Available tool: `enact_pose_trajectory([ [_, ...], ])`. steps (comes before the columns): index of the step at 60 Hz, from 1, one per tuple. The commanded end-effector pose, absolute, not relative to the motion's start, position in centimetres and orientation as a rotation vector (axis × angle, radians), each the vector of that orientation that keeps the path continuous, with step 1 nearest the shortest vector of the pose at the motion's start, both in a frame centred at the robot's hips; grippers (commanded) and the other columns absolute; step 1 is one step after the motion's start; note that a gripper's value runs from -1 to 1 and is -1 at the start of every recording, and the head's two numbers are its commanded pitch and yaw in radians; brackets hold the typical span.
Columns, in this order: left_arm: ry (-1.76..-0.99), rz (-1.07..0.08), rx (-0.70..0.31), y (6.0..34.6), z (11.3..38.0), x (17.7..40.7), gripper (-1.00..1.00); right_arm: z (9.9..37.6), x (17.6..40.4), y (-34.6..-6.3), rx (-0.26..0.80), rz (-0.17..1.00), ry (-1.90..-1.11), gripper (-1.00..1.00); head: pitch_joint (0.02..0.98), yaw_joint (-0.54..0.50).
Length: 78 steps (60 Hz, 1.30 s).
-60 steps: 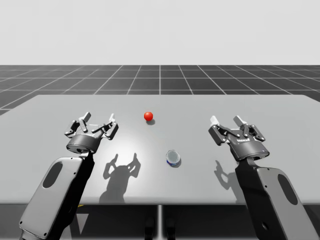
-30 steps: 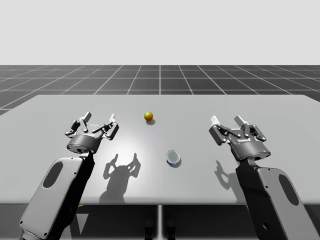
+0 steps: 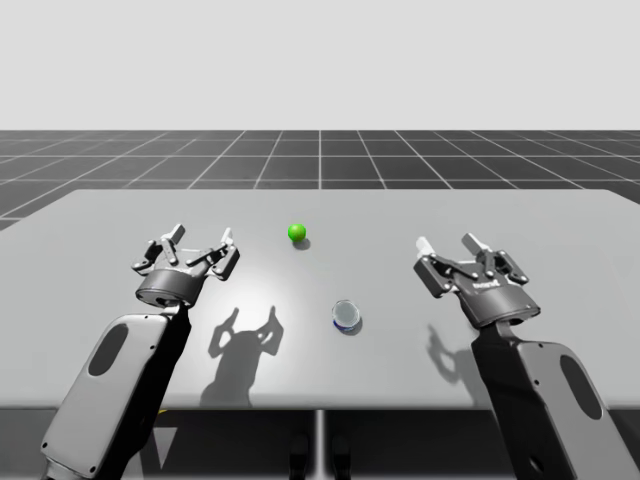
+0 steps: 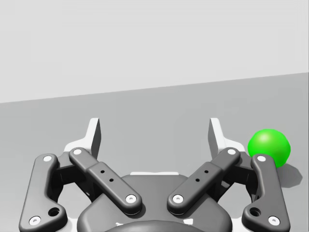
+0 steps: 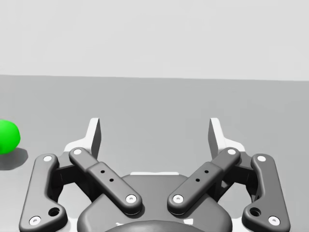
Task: Watch the red light. When it turns green, pick up the object.
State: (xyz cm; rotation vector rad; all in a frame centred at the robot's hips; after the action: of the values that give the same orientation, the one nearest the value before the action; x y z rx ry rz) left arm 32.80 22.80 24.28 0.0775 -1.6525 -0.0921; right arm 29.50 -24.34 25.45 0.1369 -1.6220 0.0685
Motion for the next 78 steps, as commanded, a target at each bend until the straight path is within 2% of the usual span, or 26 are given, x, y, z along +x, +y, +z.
enact_pose_trajectory([
  [1, -1.650, -0.090, 0.075, 22.8, 24.3, 32.7, -1.00, 25.5, 27.8, -23.0, 0.175, 0.164, -1.602, -1.00, 0.867, -0.11],
  [14, -1.649, -0.094, 0.073, 22.8, 24.2, 32.8, -1.00, 25.9, 23.9, -22.5, 0.246, 0.402, -1.524, -1.00, 0.865, -0.11],
  [19, -1.649, -0.095, 0.075, 22.8, 24.2, 32.8, -1.00, 25.6, 22.7, -22.2, 0.277, 0.425, -1.506, -1.00, 0.863, -0.11],
  [24, -1.648, -0.096, 0.077, 22.8, 24.1, 32.8, -1.00, 24.8, 21.6, -21.8, 0.293, 0.445, -1.506, -1.00, 0.862, -0.11],
  [32, -1.647, -0.102, 0.080, 22.6, 24.0, 32.9, -1.00, 22.0, 20.4, -20.9, 0.360, 0.537, -1.450, -1.00, 0.865, -0.11],
  [41, -1.645, -0.102, 0.082, 22.5, 23.9, 33.0, -1.00, 19.5, 20.3, -19.9, 0.413, 0.562, -1.398, -1.00, 0.865, -0.11],
  [56, -1.645, -0.105, 0.083, 22.5, 23.9, 33.0, -1.00, 17.0, 21.0, -18.3, 0.493, 0.537, -1.318, -1.00, 0.870, -0.10],
  [78, -1.645, -0.104, 0.083, 22.5, 23.9, 33.0, -1.00, 14.1, 24.6, -16.2, 0.437, 0.550, -1.272, -1.00, 0.864, -0.09],
])
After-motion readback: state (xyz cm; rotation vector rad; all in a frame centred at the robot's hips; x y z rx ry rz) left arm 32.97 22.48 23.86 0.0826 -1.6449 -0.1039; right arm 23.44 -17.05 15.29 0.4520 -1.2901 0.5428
